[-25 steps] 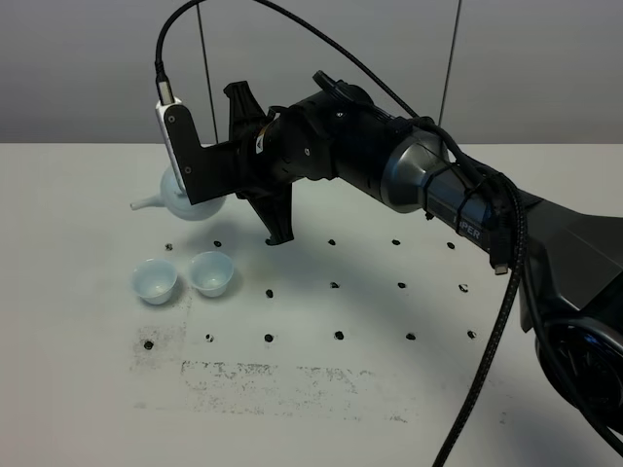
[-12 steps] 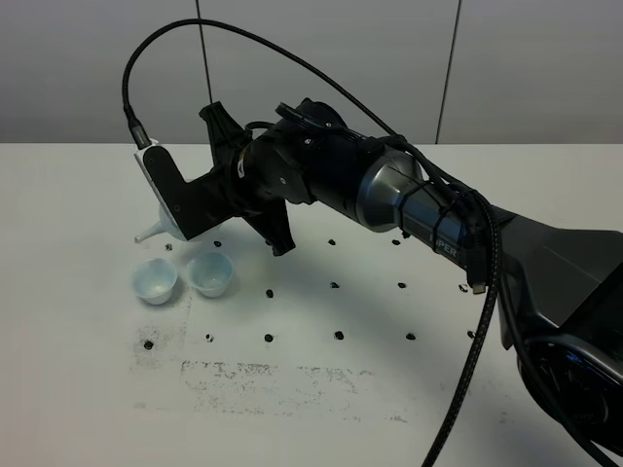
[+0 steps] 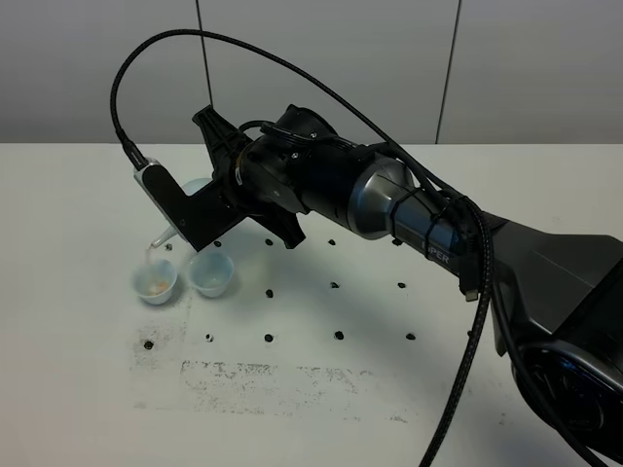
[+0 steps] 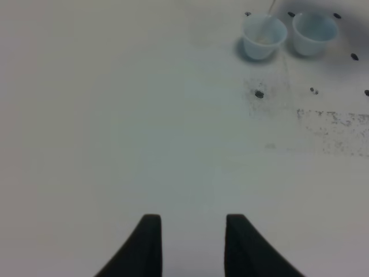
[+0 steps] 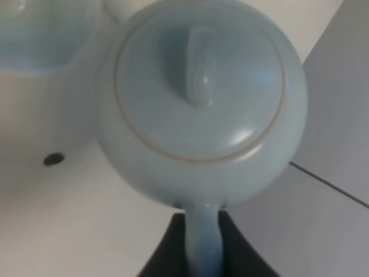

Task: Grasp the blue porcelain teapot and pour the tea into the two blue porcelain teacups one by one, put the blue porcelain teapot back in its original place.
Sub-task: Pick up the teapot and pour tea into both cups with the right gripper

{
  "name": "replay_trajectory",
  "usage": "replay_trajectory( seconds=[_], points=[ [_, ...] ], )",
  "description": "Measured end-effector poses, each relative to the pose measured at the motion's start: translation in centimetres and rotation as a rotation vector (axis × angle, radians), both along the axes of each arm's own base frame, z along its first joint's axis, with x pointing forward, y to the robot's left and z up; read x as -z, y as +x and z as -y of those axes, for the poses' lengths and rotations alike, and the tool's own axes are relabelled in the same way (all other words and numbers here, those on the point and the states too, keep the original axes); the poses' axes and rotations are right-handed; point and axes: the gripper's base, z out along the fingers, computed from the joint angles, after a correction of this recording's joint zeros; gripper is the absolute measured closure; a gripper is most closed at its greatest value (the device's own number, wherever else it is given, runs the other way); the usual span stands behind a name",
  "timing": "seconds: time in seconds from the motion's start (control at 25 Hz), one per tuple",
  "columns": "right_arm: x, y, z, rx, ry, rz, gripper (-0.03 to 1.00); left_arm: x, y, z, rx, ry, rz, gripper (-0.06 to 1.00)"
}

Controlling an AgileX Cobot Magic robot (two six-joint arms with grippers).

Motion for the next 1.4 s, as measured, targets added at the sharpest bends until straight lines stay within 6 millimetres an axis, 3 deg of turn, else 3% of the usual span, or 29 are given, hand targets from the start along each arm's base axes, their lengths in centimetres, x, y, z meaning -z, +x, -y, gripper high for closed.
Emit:
replay_trajectory(
  seconds=[1.4],
  points=[
    [0.5, -0.7, -1.0, -0.091, -0.144, 0.169, 0.94, 0.0, 0.0, 0.0, 0.000, 0.000, 0.000, 0.65]
  ],
)
